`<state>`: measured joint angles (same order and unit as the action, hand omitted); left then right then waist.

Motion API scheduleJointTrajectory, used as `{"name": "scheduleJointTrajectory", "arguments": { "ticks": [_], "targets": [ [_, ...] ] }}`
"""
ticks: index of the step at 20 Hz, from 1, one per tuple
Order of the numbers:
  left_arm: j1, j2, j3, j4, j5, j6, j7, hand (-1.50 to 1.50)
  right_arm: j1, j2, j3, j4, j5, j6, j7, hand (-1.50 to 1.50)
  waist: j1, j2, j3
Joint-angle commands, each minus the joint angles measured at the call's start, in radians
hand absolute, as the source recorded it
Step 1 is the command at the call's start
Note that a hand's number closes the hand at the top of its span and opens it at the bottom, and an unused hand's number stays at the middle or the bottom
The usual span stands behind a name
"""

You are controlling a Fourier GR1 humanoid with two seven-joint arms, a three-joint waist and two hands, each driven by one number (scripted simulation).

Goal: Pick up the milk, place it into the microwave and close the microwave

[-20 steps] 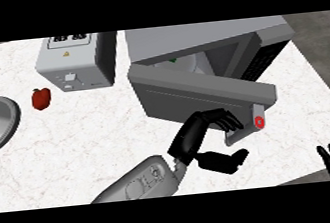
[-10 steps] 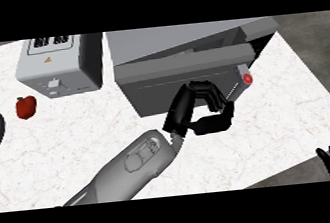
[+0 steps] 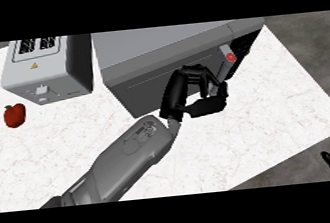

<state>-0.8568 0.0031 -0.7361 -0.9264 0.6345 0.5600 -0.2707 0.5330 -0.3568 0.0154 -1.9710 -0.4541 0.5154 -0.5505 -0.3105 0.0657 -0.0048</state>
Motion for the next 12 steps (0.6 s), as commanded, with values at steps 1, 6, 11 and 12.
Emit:
{"name": "scheduleJointTrajectory", "arguments": {
  "ticks": [1, 6, 11, 12],
  "targets": [
    [-0.067, -0.003, 0.039, 0.077, 0.037, -0.018, -0.038, 1.5, 0.01, -0.019, -0.009, -0.023, -0.027, 0.023, 0.003, -1.5, -0.021, 0.013, 0.001],
    [-0.073, -0.003, 0.034, 0.081, 0.067, 0.002, -0.071, 1.5, 0.003, -0.029, -0.011, -0.056, -0.057, 0.029, 0.012, -1.5, -0.032, 0.015, 0.001],
    [-0.087, -0.003, 0.028, 0.088, 0.097, 0.01, -0.083, 1.5, 0.015, -0.053, -0.017, -0.067, -0.089, 0.048, 0.029, -1.5, -0.042, 0.014, 0.003],
    [-0.085, -0.003, 0.028, 0.098, 0.1, -0.005, -0.091, 1.5, 0.013, -0.053, -0.015, -0.077, -0.093, 0.046, 0.032, -1.5, -0.03, 0.015, 0.003]
  ]
}}
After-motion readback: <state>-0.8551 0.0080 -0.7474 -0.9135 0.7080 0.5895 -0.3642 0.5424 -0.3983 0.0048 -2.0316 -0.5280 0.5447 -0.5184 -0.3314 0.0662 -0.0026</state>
